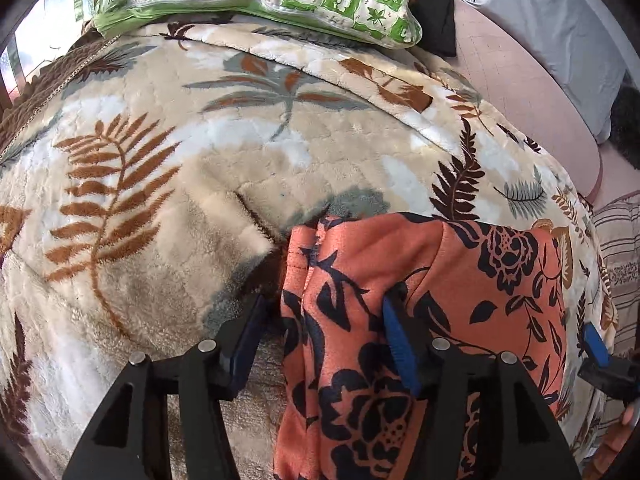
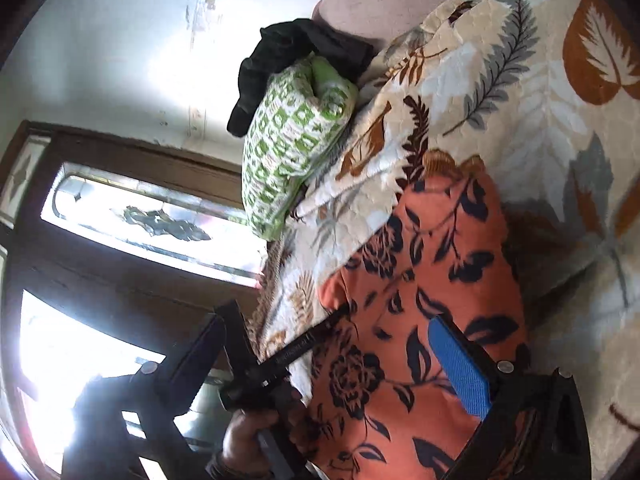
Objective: Fold small clothes
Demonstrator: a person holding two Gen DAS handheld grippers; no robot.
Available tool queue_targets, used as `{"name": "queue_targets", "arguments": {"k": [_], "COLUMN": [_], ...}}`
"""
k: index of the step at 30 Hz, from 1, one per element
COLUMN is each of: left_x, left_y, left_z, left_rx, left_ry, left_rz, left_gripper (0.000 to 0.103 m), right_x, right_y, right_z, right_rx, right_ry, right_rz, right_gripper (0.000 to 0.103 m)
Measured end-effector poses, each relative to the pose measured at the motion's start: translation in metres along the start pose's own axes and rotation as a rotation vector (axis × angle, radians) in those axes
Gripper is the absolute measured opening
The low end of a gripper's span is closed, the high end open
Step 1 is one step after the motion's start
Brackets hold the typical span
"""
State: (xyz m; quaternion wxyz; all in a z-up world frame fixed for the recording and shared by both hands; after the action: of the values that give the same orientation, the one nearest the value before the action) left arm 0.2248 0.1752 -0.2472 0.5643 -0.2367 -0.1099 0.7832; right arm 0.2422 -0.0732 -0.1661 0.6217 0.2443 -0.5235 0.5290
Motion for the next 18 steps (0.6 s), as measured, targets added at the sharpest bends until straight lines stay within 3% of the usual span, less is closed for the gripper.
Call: {"name": "queue_targets", "arguments": {"k": [2, 4, 5, 9, 12, 15, 17, 18], "left_x": [-0.002, -0.003, -0.003, 0.0, -0.016, -0.037, -0.037, -0.03], "left_y": [0.0, 0.002, 0.001, 0.005, 0.016, 0.049, 0.081, 0.101], "left_z": [0.001, -0.001, 0.0, 0.02, 0.071, 0.111, 0.1, 0.08], "left_rx": [-0.012, -0.019, -0.025, -0.03, -0.109, -0.147, -0.085, -0.007], "left_ry": [-0.023, -0.035, -0.031, -0.013, 0.04, 0.094, 0.068, 0.033], "left_rz": [-0.019, -0.024, -0.019, -0.005, -0.049, -0.102, -0.119, -0.104], "left_gripper": [0.063, 0.064, 0.064, 0.063, 0.062, 0.062, 0.063, 0.063], "right_x": [-0.011, -0.055, -0.069, -0.024, 0.0, 0.005, -0.007, -0.025], "right_y": [-0.022, -0.025, -0.023, -0.02, 0.016, 0.072, 0.11, 0.128], "right_z": [-0.019, -0.052, -0.058, -0.023, 0.019, 0.04, 0.029, 0.018], "right_rx": [0.035, 0.098, 0.094, 0.063, 0.093, 0.156, 0.211, 0.257], "right_ry": [-0.105, 0.005, 0.009, -0.048, -0.102, -0.172, -0.155, -0.082], "right_rz": [-0.124, -0.221, -0.275, -0.178, -0.132, -0.174, -0.203, -0.202], "right_gripper": [0.103, 0.102, 0.102, 0.102, 0.103, 0.103, 0.103, 0.103]}}
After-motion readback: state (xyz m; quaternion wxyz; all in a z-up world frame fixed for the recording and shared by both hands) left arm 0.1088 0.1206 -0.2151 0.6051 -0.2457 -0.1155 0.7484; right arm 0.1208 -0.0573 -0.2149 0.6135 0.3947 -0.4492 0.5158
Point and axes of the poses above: each gripper's, at about its wrist camera, not at the fingertips, and z roughly against the way its jaws point, x to its left, y to its underside, the point moved 9 cm from there along -z, roughly the way its jaws point, and after that the axes turned 2 degrees about -x, right-handed, at the moved point
